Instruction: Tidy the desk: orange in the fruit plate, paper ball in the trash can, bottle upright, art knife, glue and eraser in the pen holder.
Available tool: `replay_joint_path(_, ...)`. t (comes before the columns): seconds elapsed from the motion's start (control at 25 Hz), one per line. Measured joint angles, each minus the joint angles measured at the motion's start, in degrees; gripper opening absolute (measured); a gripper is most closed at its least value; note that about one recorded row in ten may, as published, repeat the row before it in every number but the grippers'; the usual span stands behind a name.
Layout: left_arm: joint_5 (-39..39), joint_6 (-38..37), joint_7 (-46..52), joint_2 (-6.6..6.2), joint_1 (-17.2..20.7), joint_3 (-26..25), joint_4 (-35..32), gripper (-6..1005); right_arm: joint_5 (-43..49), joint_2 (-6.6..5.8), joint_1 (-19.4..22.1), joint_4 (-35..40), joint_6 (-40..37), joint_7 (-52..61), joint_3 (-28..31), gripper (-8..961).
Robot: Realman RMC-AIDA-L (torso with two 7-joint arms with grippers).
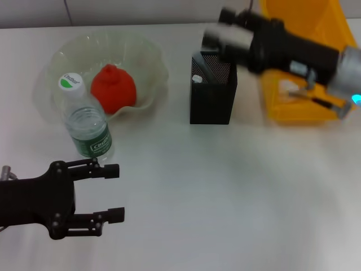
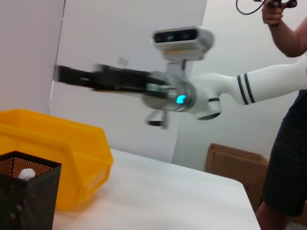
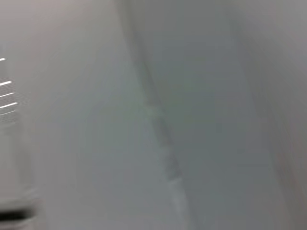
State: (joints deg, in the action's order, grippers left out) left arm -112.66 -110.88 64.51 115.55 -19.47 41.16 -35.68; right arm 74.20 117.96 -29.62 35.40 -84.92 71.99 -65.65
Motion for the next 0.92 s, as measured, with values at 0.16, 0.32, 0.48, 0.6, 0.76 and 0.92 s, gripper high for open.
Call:
replay_joint_path(0.16, 0.00, -0.03, 0.27, -0.62, 0.11, -0.64, 0.00, 787, 6.04, -0.15, 2.94, 4.31, -11.34, 0.71, 0.70, 771)
replay_joint_path(0.32, -0.02, -0.09, 0.76, -1.31, 0.52, -2.14, 0.00, 787, 12.43, 0.26, 5.95, 5.28, -19.47, -3.67, 0.96, 808)
replay_joint_path(0.48, -0.03, -0.49, 0.89, -1.55, 0.88, -2.93, -0.20, 787, 16.44, 0.97, 7.29, 1.60, -19.56, -10.01, 0.95, 818)
replay_joint_path(0.6, -0.03, -1.27, 0.94, -1.73, 1.01, -3.68, -0.51, 787, 16.51, 1.03, 7.50, -1.61, -19.35, -13.38, 1.16, 820)
replay_joint_path(0.76, -0.02, -2.29, 1.17, -1.88, 1.07, -4.92, -0.78, 786, 16.44, 1.04, 7.53, -2.70, -19.25, -14.11, 2.02, 820)
replay_joint_path(0.92, -0.01, -2.70, 1.29, -1.91, 1.10, -5.78, -0.86, 786, 16.40, 1.05, 7.49, -2.73, -19.24, -14.16, 2.29, 820)
